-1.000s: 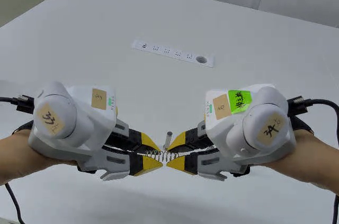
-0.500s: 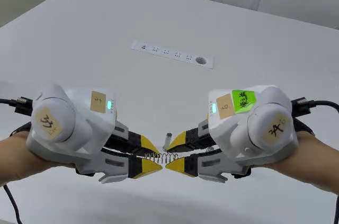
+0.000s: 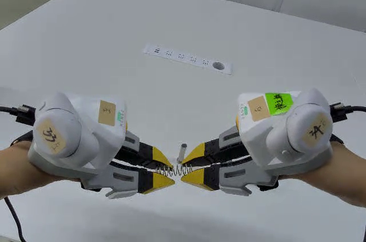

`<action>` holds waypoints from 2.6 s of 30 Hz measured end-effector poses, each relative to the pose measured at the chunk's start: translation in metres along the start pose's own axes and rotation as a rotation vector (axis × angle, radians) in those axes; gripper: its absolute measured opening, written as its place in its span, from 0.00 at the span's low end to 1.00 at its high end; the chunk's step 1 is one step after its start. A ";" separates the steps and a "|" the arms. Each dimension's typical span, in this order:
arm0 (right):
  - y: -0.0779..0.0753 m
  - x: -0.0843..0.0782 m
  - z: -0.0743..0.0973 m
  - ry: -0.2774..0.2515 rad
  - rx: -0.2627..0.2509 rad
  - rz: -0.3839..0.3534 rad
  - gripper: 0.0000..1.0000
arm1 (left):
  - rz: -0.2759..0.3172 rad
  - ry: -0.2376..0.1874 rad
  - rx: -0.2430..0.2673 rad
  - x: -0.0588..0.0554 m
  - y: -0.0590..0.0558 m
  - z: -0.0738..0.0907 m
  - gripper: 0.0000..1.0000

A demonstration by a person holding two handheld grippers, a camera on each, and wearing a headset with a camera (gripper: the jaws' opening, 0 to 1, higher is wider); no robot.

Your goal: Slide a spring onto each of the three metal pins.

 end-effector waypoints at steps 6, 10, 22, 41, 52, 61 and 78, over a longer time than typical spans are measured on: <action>0.003 0.017 0.001 -0.085 0.014 -0.005 0.11 | -0.002 0.009 0.006 0.000 -0.001 -0.001 0.10; 0.002 0.021 0.001 -0.100 0.011 -0.001 0.11 | 0.019 -0.010 0.017 0.001 0.000 -0.001 0.10; 0.001 0.037 -0.008 -0.181 -0.011 -0.039 0.11 | 0.033 -0.035 0.030 0.005 0.000 -0.004 0.10; -0.016 0.045 -0.004 -0.229 -0.086 -0.095 0.11 | 0.104 -0.046 0.094 0.000 0.011 0.005 0.20; -0.066 0.036 0.018 -0.207 -0.226 -0.109 0.11 | 0.170 -0.115 0.158 0.000 0.021 0.015 0.47; -0.089 0.006 0.011 -0.167 -0.282 -0.169 0.11 | 0.169 -0.105 0.186 -0.004 0.025 0.017 0.64; -0.103 -0.040 -0.025 -0.095 -0.301 -0.272 0.11 | 0.190 -0.092 0.222 -0.014 0.033 0.016 0.96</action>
Point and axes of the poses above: the centre of the closed fingertips' face, and the gripper's own axes: z roughly backward along the fingers, y roughly to its left, x roughly out of its top, the point moved 4 cm from there along z, roughly backward along the fingers, and after that the axes turned 10 degrees about -y, right-handed, at the moved point
